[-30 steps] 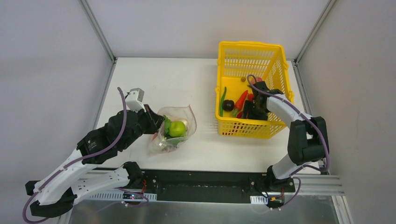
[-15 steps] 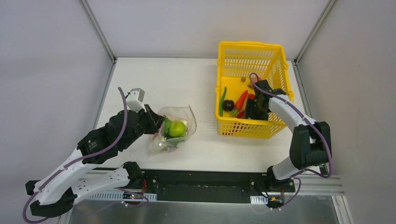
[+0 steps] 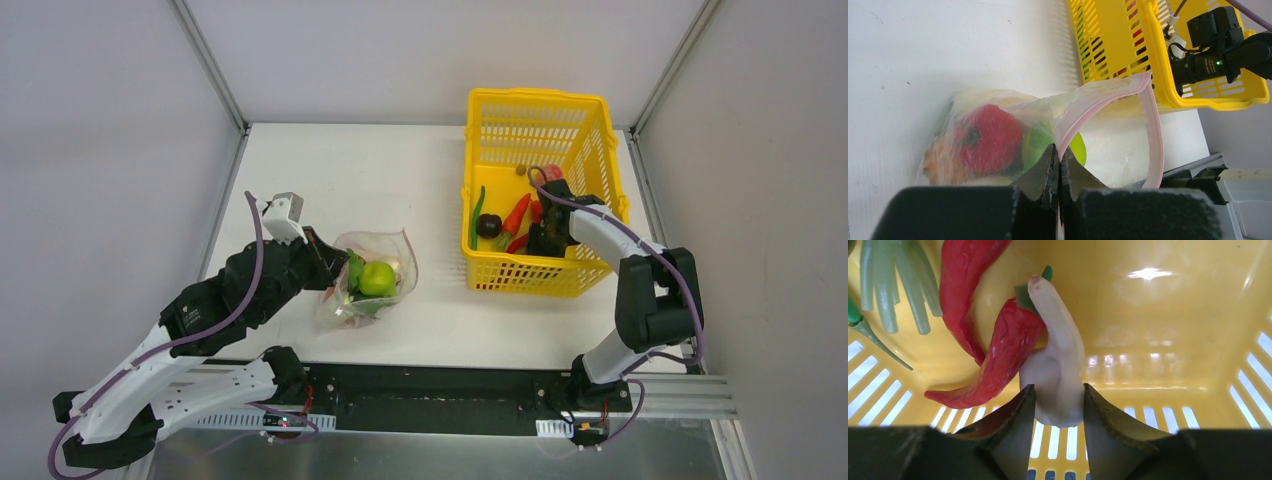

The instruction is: Place the food in the zip-top bag and seal the zipper

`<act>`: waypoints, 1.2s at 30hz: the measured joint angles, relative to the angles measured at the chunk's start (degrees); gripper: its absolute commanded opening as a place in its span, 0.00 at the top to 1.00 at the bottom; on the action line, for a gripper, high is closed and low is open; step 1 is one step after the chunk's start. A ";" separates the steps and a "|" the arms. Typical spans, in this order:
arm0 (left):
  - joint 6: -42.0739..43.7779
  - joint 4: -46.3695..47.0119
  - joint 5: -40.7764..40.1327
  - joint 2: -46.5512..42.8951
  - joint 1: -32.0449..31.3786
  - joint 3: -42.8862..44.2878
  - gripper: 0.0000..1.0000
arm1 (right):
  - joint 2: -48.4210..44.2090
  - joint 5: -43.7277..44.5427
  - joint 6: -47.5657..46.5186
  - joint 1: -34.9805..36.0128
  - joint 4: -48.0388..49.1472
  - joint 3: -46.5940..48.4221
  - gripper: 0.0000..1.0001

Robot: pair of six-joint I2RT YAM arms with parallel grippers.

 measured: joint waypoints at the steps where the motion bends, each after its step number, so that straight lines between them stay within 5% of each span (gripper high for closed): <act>1: 0.00 0.00 0.02 -0.11 0.00 -0.09 1.00 | 0.20 -0.09 -0.02 0.00 0.22 -0.15 0.63; 10: 0.00 0.07 0.02 -0.15 0.00 -0.20 1.00 | 1.31 -0.72 0.22 -0.02 1.42 -0.94 0.93; 27: 0.00 0.07 0.04 -0.13 0.00 -0.22 1.00 | -4.81 6.64 0.50 -0.02 1.33 1.42 1.00; 36: 0.02 0.04 0.07 0.22 0.00 -0.20 1.00 | -15.96 8.81 0.98 -0.02 2.36 4.24 1.00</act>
